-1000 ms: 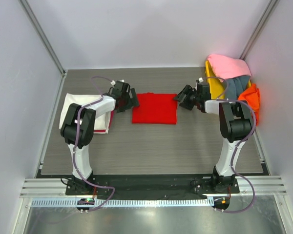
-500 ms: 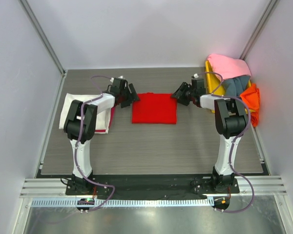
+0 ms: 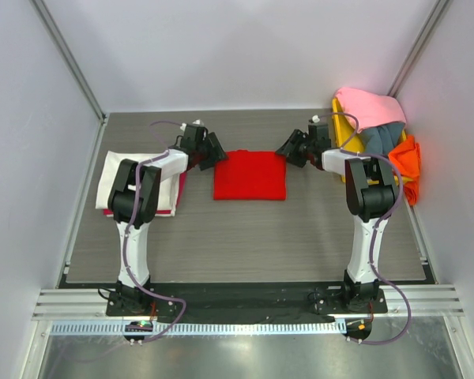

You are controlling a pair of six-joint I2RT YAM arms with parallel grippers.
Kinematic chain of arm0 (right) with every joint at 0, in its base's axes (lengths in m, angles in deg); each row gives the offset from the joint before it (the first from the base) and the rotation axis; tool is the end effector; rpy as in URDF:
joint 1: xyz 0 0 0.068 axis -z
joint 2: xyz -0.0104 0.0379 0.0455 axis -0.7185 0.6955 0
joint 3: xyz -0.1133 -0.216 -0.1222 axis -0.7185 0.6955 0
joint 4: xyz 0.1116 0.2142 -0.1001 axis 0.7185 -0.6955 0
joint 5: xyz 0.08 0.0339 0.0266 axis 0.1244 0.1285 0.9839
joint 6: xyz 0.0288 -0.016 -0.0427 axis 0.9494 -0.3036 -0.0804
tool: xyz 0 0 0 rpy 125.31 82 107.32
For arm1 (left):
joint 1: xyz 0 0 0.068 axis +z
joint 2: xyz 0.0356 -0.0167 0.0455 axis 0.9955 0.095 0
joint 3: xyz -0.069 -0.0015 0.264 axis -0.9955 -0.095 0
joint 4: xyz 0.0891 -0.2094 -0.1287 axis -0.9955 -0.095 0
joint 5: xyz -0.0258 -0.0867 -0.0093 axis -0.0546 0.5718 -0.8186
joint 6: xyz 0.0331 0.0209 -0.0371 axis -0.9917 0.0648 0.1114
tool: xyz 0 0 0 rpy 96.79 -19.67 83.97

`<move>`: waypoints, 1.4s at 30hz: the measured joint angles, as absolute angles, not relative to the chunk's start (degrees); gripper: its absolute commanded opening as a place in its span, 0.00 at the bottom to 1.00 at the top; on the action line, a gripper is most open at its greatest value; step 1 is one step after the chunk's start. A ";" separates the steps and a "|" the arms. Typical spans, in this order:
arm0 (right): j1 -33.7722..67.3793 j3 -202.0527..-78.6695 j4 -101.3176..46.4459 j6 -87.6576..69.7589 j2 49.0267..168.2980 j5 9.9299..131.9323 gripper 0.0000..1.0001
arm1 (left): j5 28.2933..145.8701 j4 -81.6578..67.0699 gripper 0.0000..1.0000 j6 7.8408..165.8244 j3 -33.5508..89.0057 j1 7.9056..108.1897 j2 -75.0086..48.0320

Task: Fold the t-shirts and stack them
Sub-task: Neatly place the folded tshirt to the corner

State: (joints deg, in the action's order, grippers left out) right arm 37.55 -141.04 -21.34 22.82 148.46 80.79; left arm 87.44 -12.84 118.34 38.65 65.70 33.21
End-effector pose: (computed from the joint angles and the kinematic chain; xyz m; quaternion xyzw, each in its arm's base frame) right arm 0.4495 0.0770 0.1429 0.1693 0.8785 0.2954 0.3351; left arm 0.4422 -0.1566 0.1559 -0.1620 0.8986 -0.2658 0.3092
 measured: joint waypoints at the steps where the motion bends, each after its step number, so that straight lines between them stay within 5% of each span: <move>1: 37.50 -141.13 -21.45 22.54 148.46 80.66 0.55 | 87.44 -12.84 0.61 118.34 38.67 65.72 33.25; 11: 36.96 -141.76 -22.09 21.12 149.05 80.09 0.48 | 87.42 -12.23 0.48 118.32 39.26 65.94 34.19; 15: 36.89 -143.51 -21.72 20.99 150.87 80.35 0.24 | 87.44 -10.81 0.38 118.39 39.57 65.94 35.20; 17: 36.87 -145.28 -21.67 21.32 152.66 80.79 0.19 | 87.75 -9.61 0.12 118.58 40.26 65.94 36.33; 19: 36.78 -147.40 -21.41 21.56 154.32 81.22 0.13 | 88.23 -8.27 0.00 119.52 40.85 65.94 37.73; 22: 36.39 -148.12 -20.36 21.62 155.13 81.11 0.01 | 88.67 -6.44 0.00 120.40 40.90 65.98 38.24; 32: 34.62 -139.16 -19.25 20.09 147.74 78.97 0.01 | 86.72 -3.99 0.00 120.05 32.22 65.98 31.53; 42: 32.85 -121.87 -17.96 20.09 122.76 80.90 0.01 | 86.42 -7.27 0.00 117.60 19.17 65.70 5.71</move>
